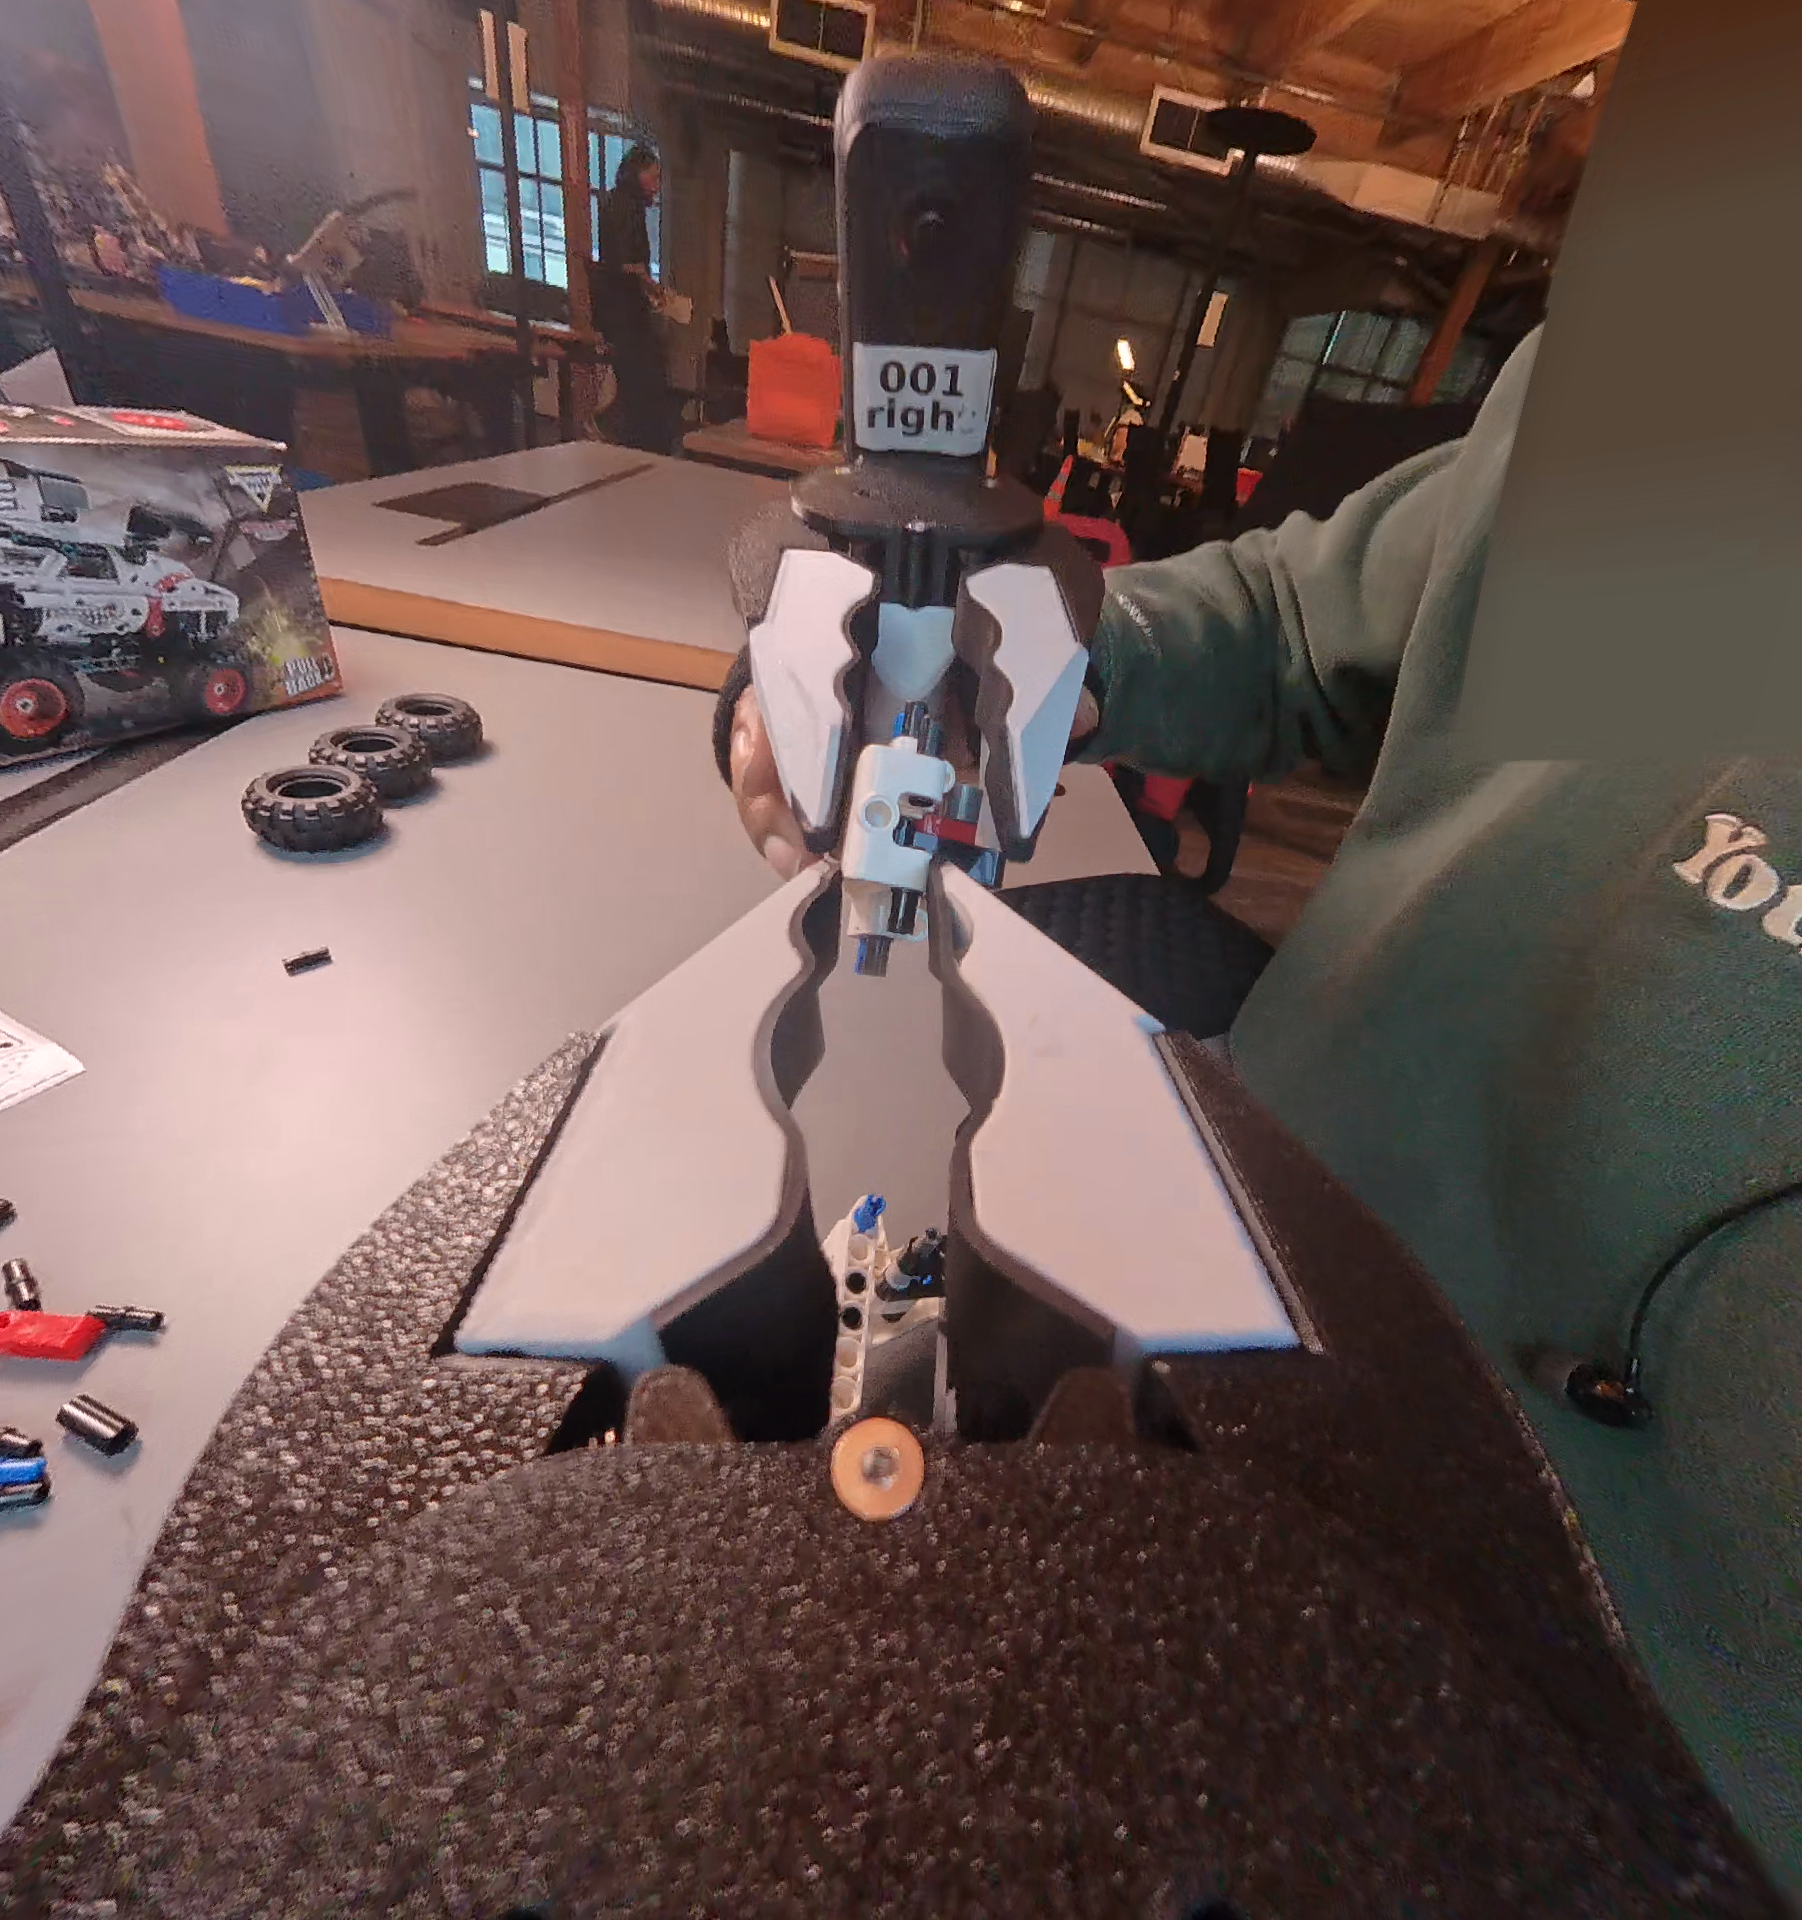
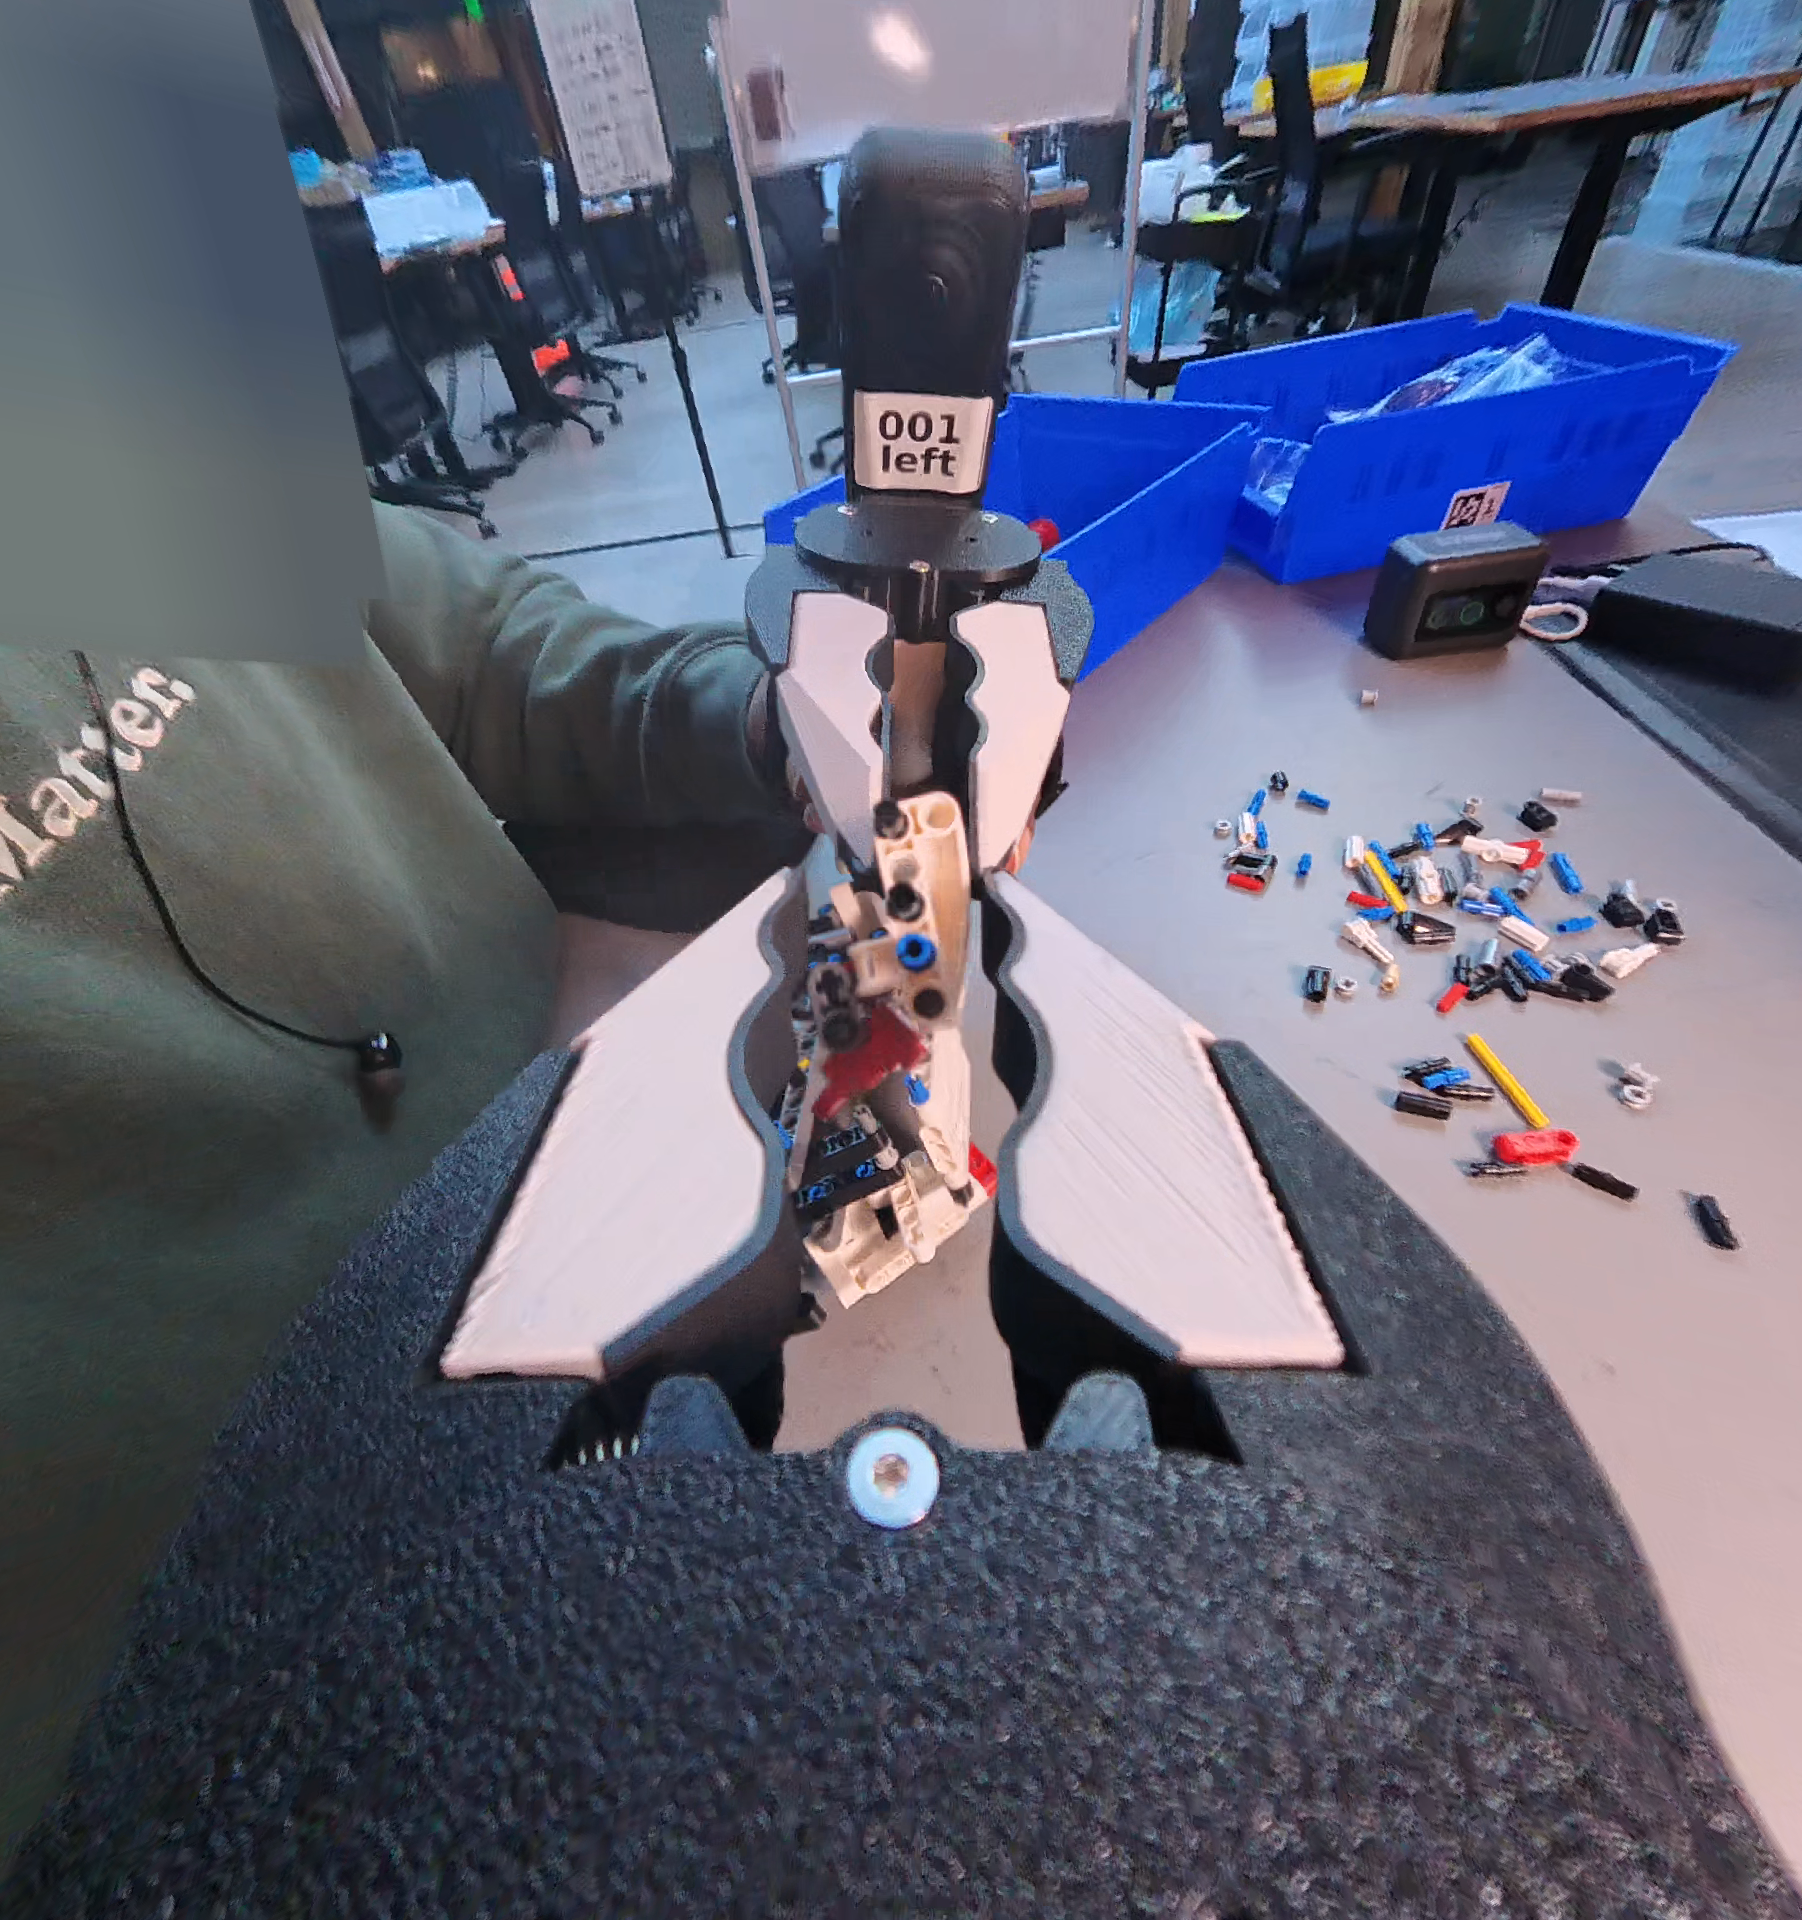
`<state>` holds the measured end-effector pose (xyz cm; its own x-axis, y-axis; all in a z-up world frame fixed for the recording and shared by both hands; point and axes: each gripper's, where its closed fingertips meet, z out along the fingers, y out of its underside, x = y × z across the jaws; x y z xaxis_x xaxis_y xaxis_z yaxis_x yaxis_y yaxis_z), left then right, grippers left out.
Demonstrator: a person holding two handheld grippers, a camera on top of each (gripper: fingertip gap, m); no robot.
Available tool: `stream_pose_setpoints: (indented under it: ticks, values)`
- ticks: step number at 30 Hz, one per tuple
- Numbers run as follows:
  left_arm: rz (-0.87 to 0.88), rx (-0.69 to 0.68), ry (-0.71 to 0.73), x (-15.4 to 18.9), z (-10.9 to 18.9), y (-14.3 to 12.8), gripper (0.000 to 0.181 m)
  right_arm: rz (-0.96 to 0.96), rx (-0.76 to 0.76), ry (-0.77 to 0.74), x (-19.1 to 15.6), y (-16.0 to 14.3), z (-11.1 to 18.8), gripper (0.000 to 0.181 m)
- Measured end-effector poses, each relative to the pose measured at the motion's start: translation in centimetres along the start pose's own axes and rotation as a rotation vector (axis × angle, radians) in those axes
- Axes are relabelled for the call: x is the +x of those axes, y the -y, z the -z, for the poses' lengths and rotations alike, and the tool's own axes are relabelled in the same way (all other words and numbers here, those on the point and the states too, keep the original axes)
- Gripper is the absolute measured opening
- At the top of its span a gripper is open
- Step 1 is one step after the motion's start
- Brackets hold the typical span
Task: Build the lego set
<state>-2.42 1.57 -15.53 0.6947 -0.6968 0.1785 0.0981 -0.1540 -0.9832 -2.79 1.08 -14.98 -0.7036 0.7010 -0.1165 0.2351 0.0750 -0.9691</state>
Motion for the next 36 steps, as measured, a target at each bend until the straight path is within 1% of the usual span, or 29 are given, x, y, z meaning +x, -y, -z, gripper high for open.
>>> stream_pose_setpoints:
  ticks: [2,5,7,8,11,13,17,20,22,24,25,27,28,29,30,33,36]
  values:
    - [0.008,0.047,-0.012,0.2,0.2,0.7,0.016,0.056,0.009,-0.06,0.1,-0.1,0.0,0.042]
    - [0.023,0.106,-0.019,0.4,0.5,1.6,0.016,0.079,0.071,-0.1,-0.1,0.7,0.4,0.049]
    - [0.037,0.151,-0.024,0.4,0.6,2.1,0.015,0.127,0.09,-0.147,-0.1,1.0,0.2,0.049]
    - [0.041,0.168,-0.024,0.3,0.7,2.3,0.015,0.15,0.11,-0.172,-0.1,1.4,0.1,0.042]
    - [0.056,0.213,-0.04,0.4,0.8,2.9,0.016,0.179,0.15,-0.199,-0.2,2.2,0.0,0.038]
    - [0.044,0.179,-0.02,0.2,0.7,2.5,0.015,0.181,0.111,-0.19,-0.1,1.6,0.1,0.037]
    - [0.007,0.022,0.019,-0.1,0.2,0.1,0.017,0.236,-0.051,-0.161,0.0,-0.7,0.2,0.036]
    - [-0.055,-0.084,0.035,0.1,-0.4,-1.4,0.021,0.302,-0.162,-0.097,-0.6,-1.8,0.4,0.036]
    - [-0.087,-0.131,0.016,0.8,-0.9,-2.0,0.018,0.348,-0.228,-0.04,-1.1,-2.4,0.6,0.036]
    - [-0.149,-0.178,0.056,0.6,-1.4,-2.9,0.017,0.374,-0.305,-0.015,-0.9,-3.3,1.0,0.036]
    - [-0.164,-0.192,0.086,0.3,-1.5,-3.2,0.016,0.343,-0.335,-0.013,-0.5,-3.6,1.1,0.037]
    - [-0.137,-0.174,0.132,-0.5,-1.5,-3.3,0.016,0.28,-0.336,-0.054,0.4,-3.6,1.0,0.038]
    - [-0.122,-0.164,0.152,-0.9,-1.4,-3.2,0.016,0.257,-0.323,-0.081,0.7,-3.4,0.8,0.041]
    - [-0.125,-0.161,0.175,-1.2,-1.2,-3.1,0.016,0.236,-0.308,-0.085,0.6,-3.3,0.6,0.05]
    - [-0.133,-0.163,0.192,-1.4,-1.1,-3.0,0.016,0.217,-0.296,-0.102,0.7,-3.1,0.5,0.051]
    - [-0.136,-0.175,0.216,-1.8,-1.1,-3.1,0.016,0.179,-0.268,-0.142,1.1,-2.6,0.0,0.049]
    - [-0.144,-0.183,0.232,-2.1,-1.2,-3.3,0.016,0.127,-0.276,-0.179,1.7,-2.2,0.0,0.039]
